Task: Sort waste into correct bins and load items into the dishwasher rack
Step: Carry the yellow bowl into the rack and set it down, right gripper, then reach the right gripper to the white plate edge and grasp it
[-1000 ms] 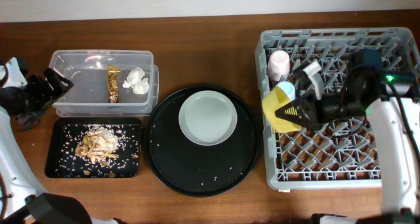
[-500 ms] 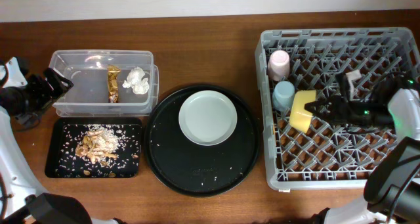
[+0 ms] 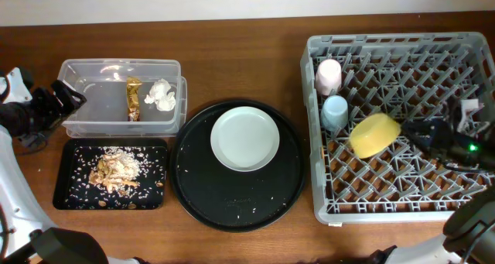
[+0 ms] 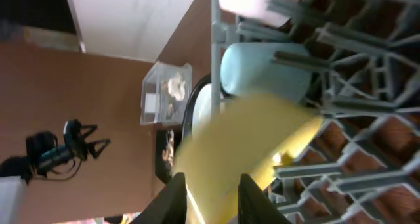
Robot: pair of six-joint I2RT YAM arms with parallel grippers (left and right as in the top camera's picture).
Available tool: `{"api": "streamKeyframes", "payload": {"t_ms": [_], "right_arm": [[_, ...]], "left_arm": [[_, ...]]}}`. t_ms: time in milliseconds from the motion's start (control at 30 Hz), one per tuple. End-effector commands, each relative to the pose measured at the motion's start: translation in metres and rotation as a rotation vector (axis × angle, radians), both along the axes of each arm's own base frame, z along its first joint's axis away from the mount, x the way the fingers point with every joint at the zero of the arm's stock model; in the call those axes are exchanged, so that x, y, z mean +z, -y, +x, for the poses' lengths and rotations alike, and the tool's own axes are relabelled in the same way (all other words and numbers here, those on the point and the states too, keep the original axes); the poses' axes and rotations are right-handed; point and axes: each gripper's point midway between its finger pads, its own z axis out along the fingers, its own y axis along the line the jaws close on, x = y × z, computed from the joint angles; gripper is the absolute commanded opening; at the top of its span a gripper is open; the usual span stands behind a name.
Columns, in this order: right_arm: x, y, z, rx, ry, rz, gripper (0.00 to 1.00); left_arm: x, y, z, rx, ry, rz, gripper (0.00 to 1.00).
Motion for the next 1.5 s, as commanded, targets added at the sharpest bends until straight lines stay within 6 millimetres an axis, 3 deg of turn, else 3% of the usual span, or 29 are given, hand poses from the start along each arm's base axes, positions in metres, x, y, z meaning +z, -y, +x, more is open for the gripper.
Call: {"api": "streamKeyframes", "payload": {"t_ms": [0,100,233,367,433,467,600,700,833,1000,1133,1233,1467], "right_arm": [[-0.004,0.012,-0.002,-0.056,-0.044,0.029,0.30],[-0.005,0.024,0.001,-0.114,-0.082,0.052,0.30],[0.002,0.015,0.005,-0.084,-0.076,0.045,0.28],[0.021,-0.043,0.018,0.135,-0.023,-0.097,0.28],[0.035,-0.094,0.027,0.329,0.033,-0.232,0.28],[0.036,-0.110,0.028,0.381,0.021,-0.276,0.28],[-0.001,-0.163,0.048,0.432,-0.144,-0.606,0.29],[-0.008,-0.230,0.054,0.490,-0.086,-0.705,0.29],[-0.026,-0.303,0.044,0.571,-0.010,-0.809,0.30],[-0.087,-0.379,0.031,0.715,0.067,-0.923,0.36],[-0.119,-0.411,0.023,0.778,0.099,-0.929,0.37],[-0.141,-0.421,0.022,0.798,0.097,-0.935,0.37],[-0.162,-0.443,0.006,0.849,0.126,-0.958,0.37]], "left_arm": [[0.000,-0.002,-0.002,0.007,-0.004,0.004,1.00],[0.000,-0.002,-0.002,0.007,-0.004,0.004,1.00],[0.000,-0.002,-0.001,0.007,-0.004,0.004,1.00],[0.000,-0.002,-0.002,0.007,-0.004,0.004,1.00],[0.000,-0.002,-0.002,0.007,-0.004,0.004,1.00],[0.000,-0.002,-0.001,0.007,-0.004,0.004,1.00],[0.000,-0.002,-0.002,0.008,-0.004,0.004,1.00],[0.000,-0.002,-0.002,0.007,-0.004,0.004,1.00],[0.000,-0.002,-0.002,0.007,-0.004,0.004,1.00],[0.000,-0.002,-0.002,0.008,-0.004,0.003,1.00],[0.000,-0.002,-0.002,0.008,-0.004,0.004,1.00],[0.000,-0.002,-0.002,0.007,-0.004,0.004,1.00],[0.000,-0.002,-0.002,0.007,-0.004,0.004,1.00]]}}
